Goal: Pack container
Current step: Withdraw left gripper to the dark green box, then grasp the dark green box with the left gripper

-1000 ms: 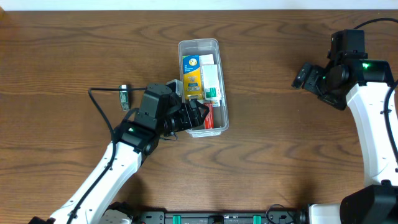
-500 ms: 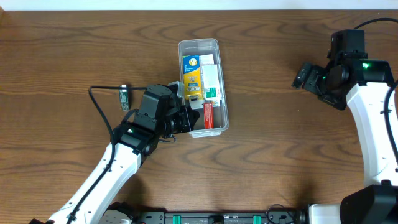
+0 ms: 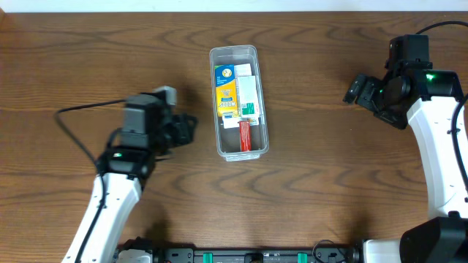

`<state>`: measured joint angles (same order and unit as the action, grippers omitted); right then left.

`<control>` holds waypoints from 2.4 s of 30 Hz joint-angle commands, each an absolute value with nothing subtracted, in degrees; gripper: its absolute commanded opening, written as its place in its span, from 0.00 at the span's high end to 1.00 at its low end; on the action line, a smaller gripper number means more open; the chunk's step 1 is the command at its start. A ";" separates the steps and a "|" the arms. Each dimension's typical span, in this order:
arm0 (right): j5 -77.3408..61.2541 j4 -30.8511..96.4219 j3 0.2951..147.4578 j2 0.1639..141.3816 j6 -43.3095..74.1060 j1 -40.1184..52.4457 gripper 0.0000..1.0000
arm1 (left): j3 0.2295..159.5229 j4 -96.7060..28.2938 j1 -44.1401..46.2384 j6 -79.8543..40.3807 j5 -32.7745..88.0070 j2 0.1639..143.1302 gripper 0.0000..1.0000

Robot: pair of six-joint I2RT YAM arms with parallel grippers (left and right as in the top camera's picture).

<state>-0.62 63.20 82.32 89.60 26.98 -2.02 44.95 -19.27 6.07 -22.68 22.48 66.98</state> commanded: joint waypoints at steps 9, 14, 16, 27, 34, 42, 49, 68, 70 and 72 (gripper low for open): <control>-0.67 63.24 82.50 89.14 27.40 -2.39 0.01 | 46.52 -18.85 -4.60 -7.44 3.27 74.28 0.39; -0.69 63.24 82.50 89.14 27.40 -2.39 0.01 | 46.52 -13.85 -4.60 -2.02 -0.93 79.57 0.24; -0.67 63.24 82.50 89.14 27.40 -2.39 0.01 | 46.52 -12.29 -4.60 -1.65 -3.57 81.25 0.23; -0.67 63.24 82.50 89.14 27.40 -2.39 0.01 | 46.52 -6.26 -4.54 0.40 -3.44 89.21 0.22; -0.69 63.24 82.50 89.14 27.40 -2.39 0.01 | 46.52 -3.18 -4.54 0.69 -3.46 90.45 0.26; -0.69 63.24 82.50 89.14 27.40 -2.39 0.01 | 46.52 -2.28 -4.54 0.64 -3.44 90.45 0.49; -0.67 63.24 82.50 89.14 27.40 -2.39 0.01 | 46.52 -2.46 -4.43 0.89 -1.93 90.63 0.50; -0.67 63.24 82.50 89.14 27.40 -2.39 0.01 | 46.52 -1.54 -4.43 1.54 -1.96 93.25 0.58; -0.67 63.24 82.50 89.14 27.40 -2.39 0.01 | 46.52 -1.39 -4.43 1.52 -1.96 92.53 0.61; -0.67 63.24 82.50 89.14 27.40 -2.39 0.01 | 46.52 -1.17 -4.43 1.58 -1.96 91.61 0.68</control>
